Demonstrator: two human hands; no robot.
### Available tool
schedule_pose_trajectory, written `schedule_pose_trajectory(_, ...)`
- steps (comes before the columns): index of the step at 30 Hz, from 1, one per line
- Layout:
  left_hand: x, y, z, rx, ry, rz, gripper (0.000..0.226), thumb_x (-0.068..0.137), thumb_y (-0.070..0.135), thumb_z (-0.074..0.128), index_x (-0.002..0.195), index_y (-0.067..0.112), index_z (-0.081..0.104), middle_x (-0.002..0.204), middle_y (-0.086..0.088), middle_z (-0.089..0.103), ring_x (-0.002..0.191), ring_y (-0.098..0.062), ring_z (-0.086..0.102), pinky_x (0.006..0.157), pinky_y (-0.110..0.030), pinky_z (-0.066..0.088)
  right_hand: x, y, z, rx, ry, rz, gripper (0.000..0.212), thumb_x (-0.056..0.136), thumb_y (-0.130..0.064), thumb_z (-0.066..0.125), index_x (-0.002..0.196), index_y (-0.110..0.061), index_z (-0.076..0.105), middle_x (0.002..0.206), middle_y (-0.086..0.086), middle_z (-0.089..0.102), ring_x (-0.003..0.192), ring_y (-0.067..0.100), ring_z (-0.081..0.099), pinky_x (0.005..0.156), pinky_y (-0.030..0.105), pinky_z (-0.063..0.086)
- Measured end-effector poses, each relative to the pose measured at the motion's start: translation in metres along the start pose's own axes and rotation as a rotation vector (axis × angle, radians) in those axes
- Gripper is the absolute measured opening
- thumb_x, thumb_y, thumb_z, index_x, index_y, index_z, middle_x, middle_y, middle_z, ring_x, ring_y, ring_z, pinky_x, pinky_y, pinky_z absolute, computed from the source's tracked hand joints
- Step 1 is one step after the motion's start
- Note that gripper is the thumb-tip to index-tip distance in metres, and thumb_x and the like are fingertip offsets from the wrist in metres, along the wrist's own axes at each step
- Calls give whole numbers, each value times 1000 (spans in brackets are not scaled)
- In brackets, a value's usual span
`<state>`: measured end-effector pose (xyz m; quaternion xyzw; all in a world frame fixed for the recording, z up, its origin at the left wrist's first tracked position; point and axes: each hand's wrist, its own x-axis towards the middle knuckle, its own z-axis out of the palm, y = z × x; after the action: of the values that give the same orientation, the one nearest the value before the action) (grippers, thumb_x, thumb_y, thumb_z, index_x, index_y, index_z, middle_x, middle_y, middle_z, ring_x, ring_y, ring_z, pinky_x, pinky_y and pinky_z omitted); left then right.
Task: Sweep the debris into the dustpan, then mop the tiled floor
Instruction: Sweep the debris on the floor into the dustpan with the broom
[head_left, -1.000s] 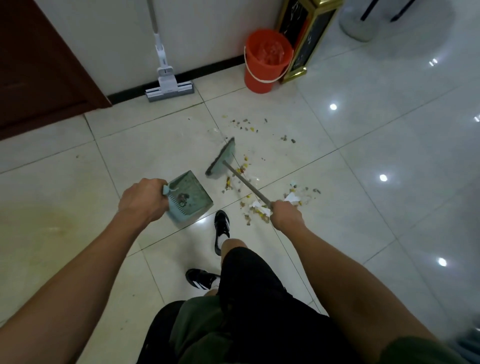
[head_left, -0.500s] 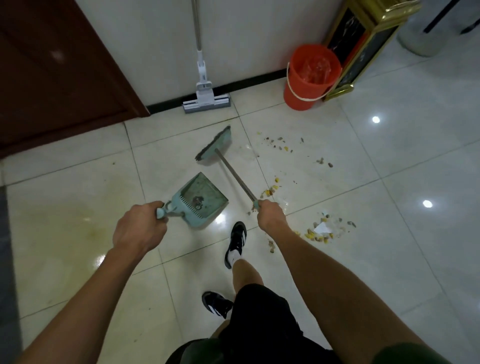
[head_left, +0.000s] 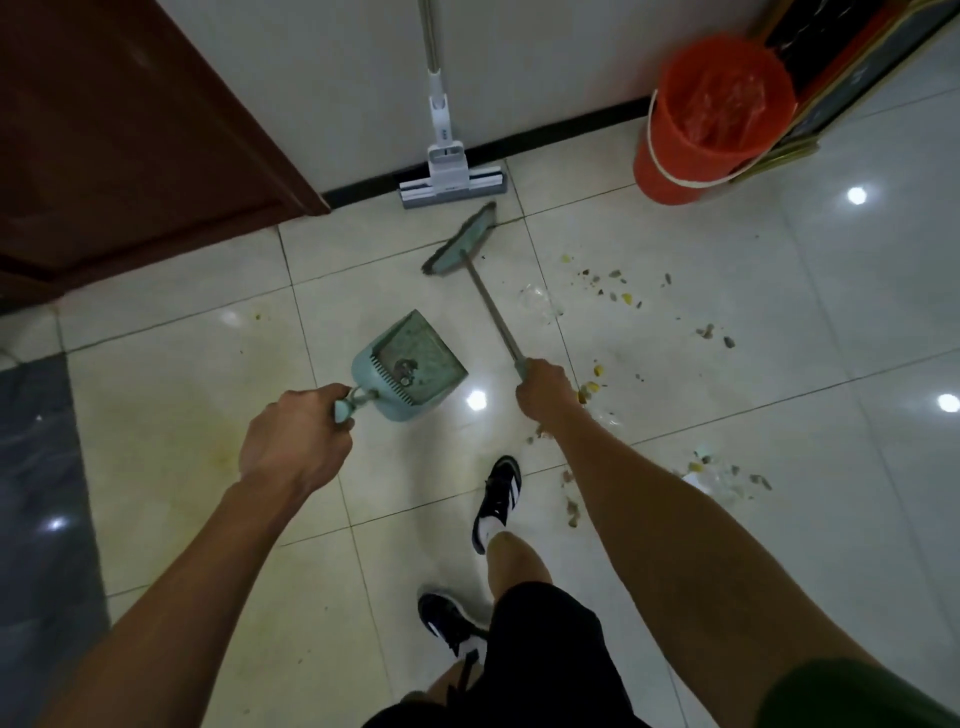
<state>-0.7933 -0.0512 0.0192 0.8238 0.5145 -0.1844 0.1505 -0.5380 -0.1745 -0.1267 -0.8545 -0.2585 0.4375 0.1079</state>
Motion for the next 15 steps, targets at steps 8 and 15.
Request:
schedule_pose_trajectory(8, 36, 54, -11, 94, -56, 133, 13, 88, 26, 66, 100, 32, 68, 79, -4, 66, 68, -30, 62, 65, -36, 55, -4, 71, -38, -207, -88, 38, 46, 95, -5, 45, 140, -17, 45, 122, 13, 62, 110, 30, 61, 83, 37, 52)
schedule_pose_trajectory(15, 47, 111, -6, 162, -104, 270, 9, 87, 25, 65, 94, 30, 66, 80, -4, 65, 70, -30, 61, 63, -32, 49, -72, 155, -24, -142, -57, 188, 46, 96, -10, 41, 140, -24, 46, 115, 8, 64, 102, 27, 64, 74, 32, 50)
